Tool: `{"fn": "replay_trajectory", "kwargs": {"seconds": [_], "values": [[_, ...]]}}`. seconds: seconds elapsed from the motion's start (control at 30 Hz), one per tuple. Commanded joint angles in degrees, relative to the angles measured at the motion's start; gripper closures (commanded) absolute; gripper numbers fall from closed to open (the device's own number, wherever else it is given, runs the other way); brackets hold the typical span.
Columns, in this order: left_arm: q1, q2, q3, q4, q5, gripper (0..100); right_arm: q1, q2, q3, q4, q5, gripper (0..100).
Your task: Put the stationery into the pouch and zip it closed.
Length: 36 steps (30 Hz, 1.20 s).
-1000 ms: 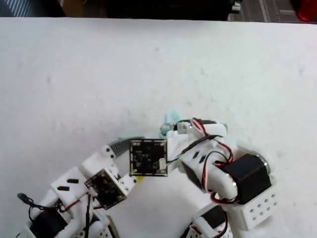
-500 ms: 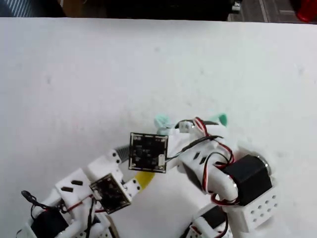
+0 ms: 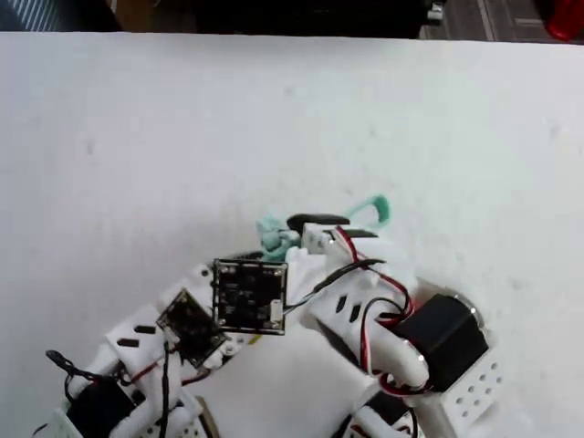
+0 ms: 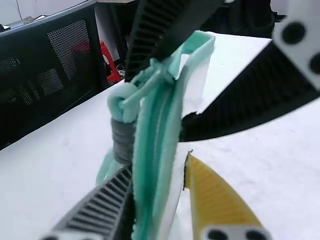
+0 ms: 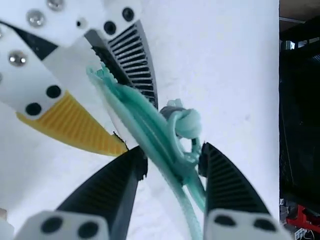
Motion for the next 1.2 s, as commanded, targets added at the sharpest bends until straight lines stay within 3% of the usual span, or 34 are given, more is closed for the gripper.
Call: {"fn": "replay_trajectory", "kwargs": {"seconds": [0.0, 0.17, 0.33, 0.63, 1.03, 1.17], "values": [[0.4, 0.5, 0.4, -0.8, -0.4, 85, -0.7, -0.5, -3.3, -2.7, -0.8, 85.0], [0.0, 0.5, 1.8, -2.6, -0.2, 85, -1.0, -0.9, -3.7, -0.7, -0.8, 85.0], [0.0, 0.5, 5.1, -7.7, -0.4, 98, -1.0, -0.9, -4.6, -1.0, -4.7, 84.9], [0.0, 0.5, 5.8, -8.5, -0.5, 98, -1.0, -0.5, -21.2, 0.4, -20.1, 78.3], [0.0, 0.5, 5.8, -8.2, -0.4, 98, -0.7, -0.9, -20.0, 2.2, -26.6, 78.3], [0.0, 0.5, 5.9, -7.9, -0.1, 90, 5.4, -0.9, -14.2, 3.0, -30.2, 78.3]]}}
